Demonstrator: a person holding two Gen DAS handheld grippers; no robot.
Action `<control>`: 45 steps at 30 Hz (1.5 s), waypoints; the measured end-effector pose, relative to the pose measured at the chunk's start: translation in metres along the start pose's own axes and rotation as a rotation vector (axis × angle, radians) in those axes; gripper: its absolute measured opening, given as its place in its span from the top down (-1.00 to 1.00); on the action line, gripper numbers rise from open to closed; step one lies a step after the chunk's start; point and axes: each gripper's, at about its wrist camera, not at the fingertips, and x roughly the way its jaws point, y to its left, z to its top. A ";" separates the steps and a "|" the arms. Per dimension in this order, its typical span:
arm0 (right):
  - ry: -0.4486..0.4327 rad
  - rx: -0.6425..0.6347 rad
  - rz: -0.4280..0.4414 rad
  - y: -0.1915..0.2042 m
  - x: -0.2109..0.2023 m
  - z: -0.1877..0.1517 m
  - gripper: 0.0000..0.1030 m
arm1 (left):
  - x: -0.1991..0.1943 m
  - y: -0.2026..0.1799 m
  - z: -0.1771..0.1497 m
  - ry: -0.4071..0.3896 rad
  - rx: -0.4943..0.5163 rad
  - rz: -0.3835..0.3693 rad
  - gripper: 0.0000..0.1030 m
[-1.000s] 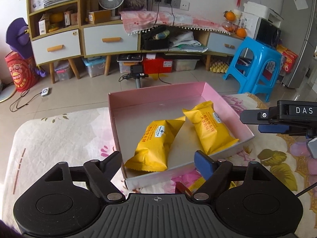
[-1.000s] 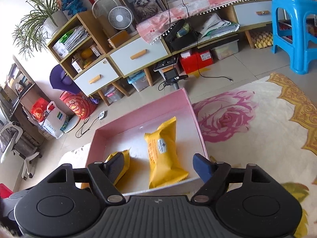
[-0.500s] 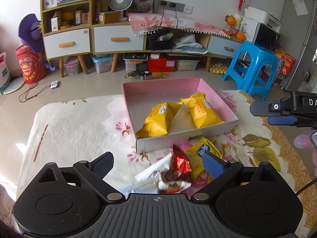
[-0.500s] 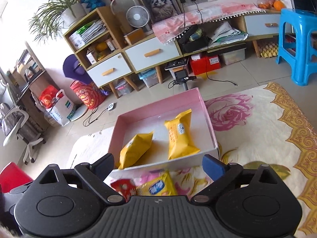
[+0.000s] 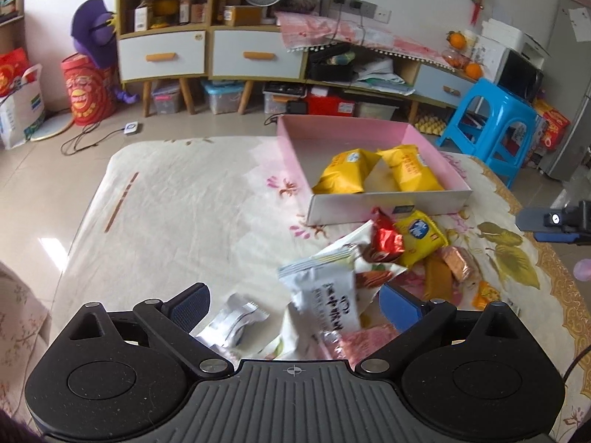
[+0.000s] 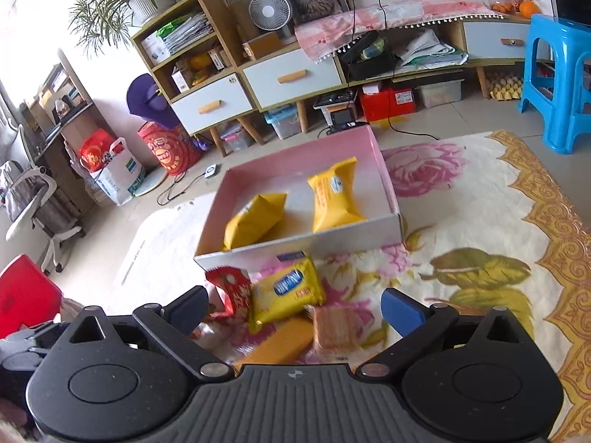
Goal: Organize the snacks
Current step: 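Withdraw both tools from the box back toward the snack pile, then grasp the white-and-silver wrapper with the left gripper while the right tool approaches the red wrapper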
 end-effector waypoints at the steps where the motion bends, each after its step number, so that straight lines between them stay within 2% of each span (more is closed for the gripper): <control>1: 0.003 -0.008 -0.005 0.000 0.000 -0.003 -0.82 | -0.001 0.003 -0.003 0.001 -0.006 -0.001 -0.93; 9: 0.035 -0.090 0.023 0.007 -0.011 -0.036 -0.82 | -0.008 0.017 -0.033 0.014 0.025 -0.001 -0.93; 19: 0.078 -0.278 0.111 0.033 -0.013 -0.097 -0.82 | -0.004 0.013 -0.080 -0.005 0.167 -0.045 -0.93; 23: 0.073 -0.374 0.152 0.047 -0.014 -0.117 -0.82 | 0.002 0.012 -0.093 -0.016 0.224 -0.036 -0.93; 29: 0.090 -0.477 0.218 0.067 -0.015 -0.137 -0.82 | 0.009 0.011 -0.094 -0.068 0.288 -0.010 -0.93; 37: 0.109 -0.599 0.196 0.079 -0.014 -0.157 -0.82 | 0.010 -0.002 -0.084 -0.144 0.454 -0.022 -0.93; 41: 0.122 -0.630 0.182 0.083 -0.011 -0.164 -0.82 | 0.015 -0.005 -0.077 -0.132 0.474 -0.041 -0.91; 45: 0.137 -0.650 0.168 0.084 -0.007 -0.169 -0.81 | 0.021 -0.010 -0.076 -0.086 0.513 -0.066 -0.89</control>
